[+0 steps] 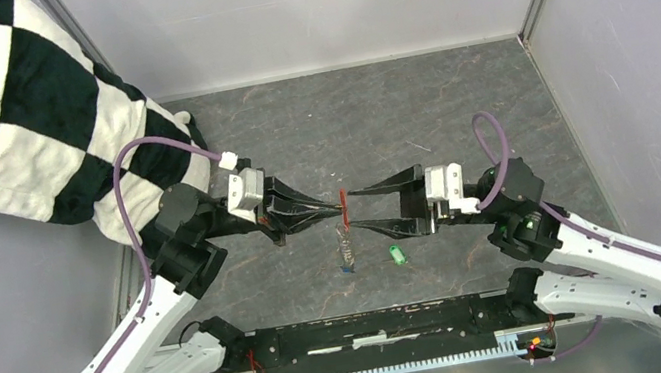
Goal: Put the keys on the keyring
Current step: Adjust the keyring.
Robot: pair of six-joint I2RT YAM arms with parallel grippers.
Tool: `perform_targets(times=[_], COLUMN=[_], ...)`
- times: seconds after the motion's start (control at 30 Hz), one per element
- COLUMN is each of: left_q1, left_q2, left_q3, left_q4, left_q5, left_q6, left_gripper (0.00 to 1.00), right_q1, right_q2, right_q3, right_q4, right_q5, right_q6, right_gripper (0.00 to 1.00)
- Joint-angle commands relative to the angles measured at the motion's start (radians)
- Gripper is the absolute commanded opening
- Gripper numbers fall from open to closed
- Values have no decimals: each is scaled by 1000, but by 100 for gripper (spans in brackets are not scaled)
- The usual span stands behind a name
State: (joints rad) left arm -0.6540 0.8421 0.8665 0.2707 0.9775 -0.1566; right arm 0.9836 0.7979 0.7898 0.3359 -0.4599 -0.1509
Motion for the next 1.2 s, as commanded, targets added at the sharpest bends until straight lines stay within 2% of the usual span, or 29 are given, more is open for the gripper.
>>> perform_targets(times=[0.0,0.2,0.33,0.47,0.6,0.67,0.73,0.8,0.9,1.0,1.17], left_q1=[-3,-3,-3,-3,-3,-3,-4,-4,-4,-4,-4], left_q2=[-9,-15,-18,-20,-25,-25,-18,-6,16,24,51], left_q3=[33,31,29,33,29,29,33,51,116,164,212], left_q4=[67,57,51,47,31,8,-37,-119,-372,-595,-798], left_q5=[-4,-6,-3,16,45,78,98,109,105,56,-43], left_q6=[-40,-28,-20,-9,16,44,71,134,354,514,676], left_gripper=[2,2,2,2,2,2,2,6,24,32,34], right_q1=[-3,-2,-1,-2,-4,-4,-5,-5,-5,-5,-5], right_q2=[17,30,46,51,55,59,65,84,114,147,249], right_q3=[35,34,35,32,38,46,60,94,170,259,430], right_q4=[61,73,70,61,55,42,17,-51,-228,-432,-749], right_q5=[-97,-96,-77,-35,-1,7,8,4,27,64,105], right_q6=[42,69,83,85,92,93,97,92,44,-18,-96], right_gripper=[50,42,31,28,12,1,0,0,0,0,0])
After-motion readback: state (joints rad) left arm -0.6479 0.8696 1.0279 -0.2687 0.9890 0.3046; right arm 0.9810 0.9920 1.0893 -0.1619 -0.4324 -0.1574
